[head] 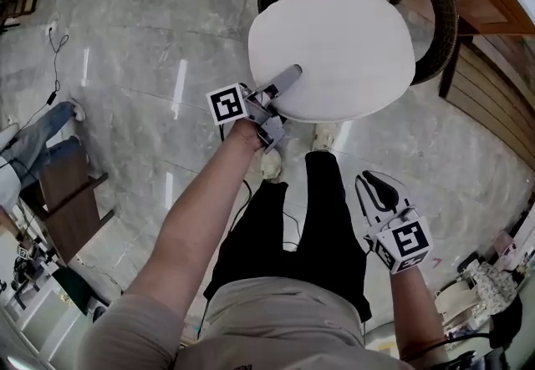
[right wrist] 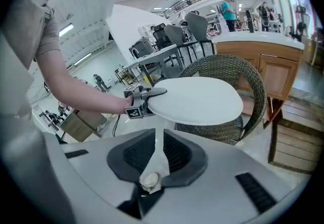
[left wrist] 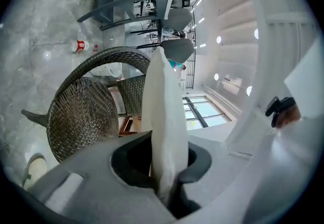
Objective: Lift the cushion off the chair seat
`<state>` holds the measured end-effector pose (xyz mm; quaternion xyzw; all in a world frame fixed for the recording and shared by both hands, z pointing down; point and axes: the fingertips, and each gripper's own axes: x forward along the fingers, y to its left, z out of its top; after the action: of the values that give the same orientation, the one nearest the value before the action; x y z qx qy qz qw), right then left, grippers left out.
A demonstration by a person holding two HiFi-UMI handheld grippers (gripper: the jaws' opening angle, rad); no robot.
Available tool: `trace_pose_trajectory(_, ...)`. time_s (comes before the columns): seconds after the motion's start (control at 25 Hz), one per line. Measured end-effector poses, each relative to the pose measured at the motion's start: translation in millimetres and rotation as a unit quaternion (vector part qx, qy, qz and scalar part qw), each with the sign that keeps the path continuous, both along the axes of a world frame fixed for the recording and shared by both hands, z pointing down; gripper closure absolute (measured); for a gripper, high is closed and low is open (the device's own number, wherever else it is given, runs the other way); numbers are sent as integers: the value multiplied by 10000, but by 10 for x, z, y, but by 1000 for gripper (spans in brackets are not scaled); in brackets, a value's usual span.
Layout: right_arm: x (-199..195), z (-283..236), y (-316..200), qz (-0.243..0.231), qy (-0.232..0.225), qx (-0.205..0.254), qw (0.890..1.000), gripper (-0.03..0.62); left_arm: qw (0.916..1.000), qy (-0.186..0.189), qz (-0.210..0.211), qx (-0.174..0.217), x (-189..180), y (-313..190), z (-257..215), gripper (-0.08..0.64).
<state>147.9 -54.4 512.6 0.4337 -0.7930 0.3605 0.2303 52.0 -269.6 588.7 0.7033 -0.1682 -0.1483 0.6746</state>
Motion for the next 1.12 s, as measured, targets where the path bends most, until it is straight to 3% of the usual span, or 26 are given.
trace_pose_trajectory(0.28, -250, -414, 209, -53, 163, 179, 9997, 552, 9991, 277, -298, 120, -512, 291, -743, 505)
trace_pose_trajectory(0.6, -758, -959, 159, -290, 337, 615, 9971, 558, 9951, 315, -865, 374, -1540, 525, -1443, 506)
trace_pose_trajectory(0.76, -1023, -1222, 154, -551, 677, 873, 9923, 558, 9913, 285, -1138, 601, -2085, 600, -1772, 506)
trace_pose_trajectory(0.92, -1317, -1458, 202, -792, 770, 1059, 9882, 558, 9850, 258, -1487, 840, -2632, 660, -2070, 506)
trace_pose_trajectory(1.12, -1616, -1736, 309, -915, 796, 1300, 9841, 558, 9702, 363, -2123, 1114, -3338, 771, -2428, 506)
